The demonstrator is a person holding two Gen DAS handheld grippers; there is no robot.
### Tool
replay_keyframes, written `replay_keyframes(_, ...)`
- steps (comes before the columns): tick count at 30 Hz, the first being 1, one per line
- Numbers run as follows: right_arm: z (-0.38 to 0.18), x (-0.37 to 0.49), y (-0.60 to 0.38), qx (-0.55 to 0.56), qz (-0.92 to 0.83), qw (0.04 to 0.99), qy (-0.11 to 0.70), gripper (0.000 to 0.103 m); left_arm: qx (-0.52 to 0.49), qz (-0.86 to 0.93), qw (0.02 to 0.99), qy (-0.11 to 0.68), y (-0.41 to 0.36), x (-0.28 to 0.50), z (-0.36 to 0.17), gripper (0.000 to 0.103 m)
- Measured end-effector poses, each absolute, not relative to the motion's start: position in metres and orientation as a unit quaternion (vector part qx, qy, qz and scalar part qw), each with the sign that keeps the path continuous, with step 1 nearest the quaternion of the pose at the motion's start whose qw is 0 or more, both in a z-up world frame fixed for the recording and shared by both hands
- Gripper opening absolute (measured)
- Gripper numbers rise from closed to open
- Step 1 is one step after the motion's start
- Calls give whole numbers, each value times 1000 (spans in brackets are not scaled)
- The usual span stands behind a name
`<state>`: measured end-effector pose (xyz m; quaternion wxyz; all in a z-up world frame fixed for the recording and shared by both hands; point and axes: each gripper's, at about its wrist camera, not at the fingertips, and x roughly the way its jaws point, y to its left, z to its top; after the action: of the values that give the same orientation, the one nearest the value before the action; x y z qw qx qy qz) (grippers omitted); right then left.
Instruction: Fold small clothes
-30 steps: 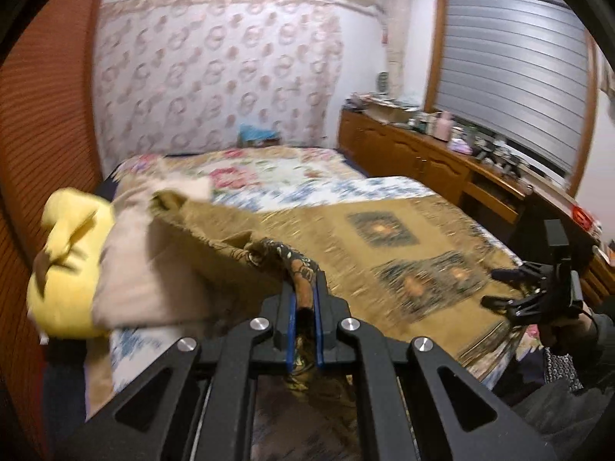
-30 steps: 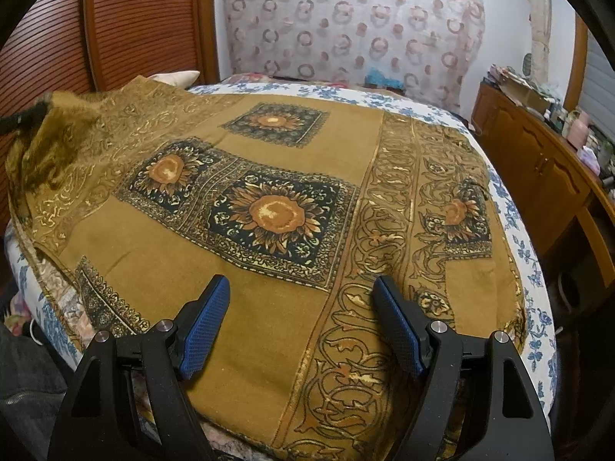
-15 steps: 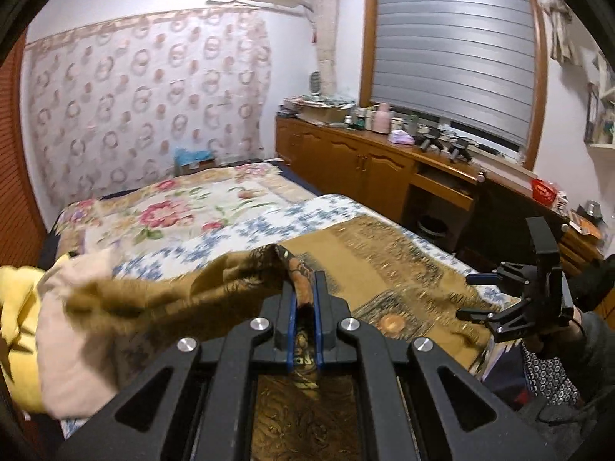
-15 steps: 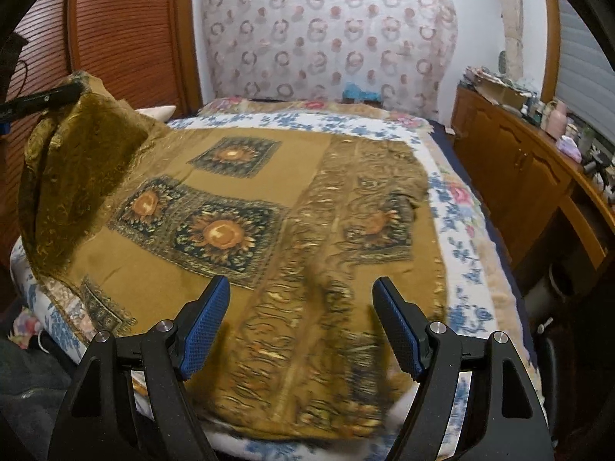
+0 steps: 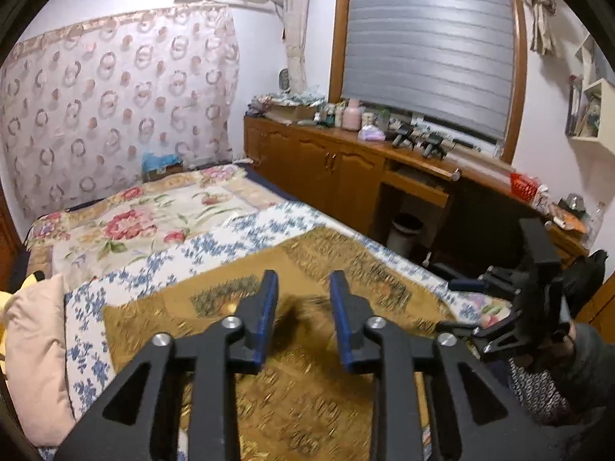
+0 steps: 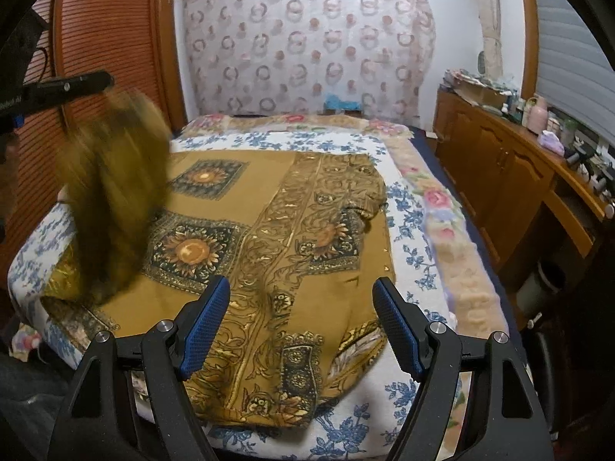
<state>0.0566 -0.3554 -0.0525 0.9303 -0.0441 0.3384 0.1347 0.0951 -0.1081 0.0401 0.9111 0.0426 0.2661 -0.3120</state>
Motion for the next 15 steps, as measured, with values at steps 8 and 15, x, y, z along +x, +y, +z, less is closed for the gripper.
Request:
replay_keyframes(8,-54,78,-330,-54,161,925,340,78,38,-283,913,293,-89,99,19,51)
replay_keyframes(15,-55,118,-293,-103,191,911,350,78,36,-246,918,308,-65,97,-4,55)
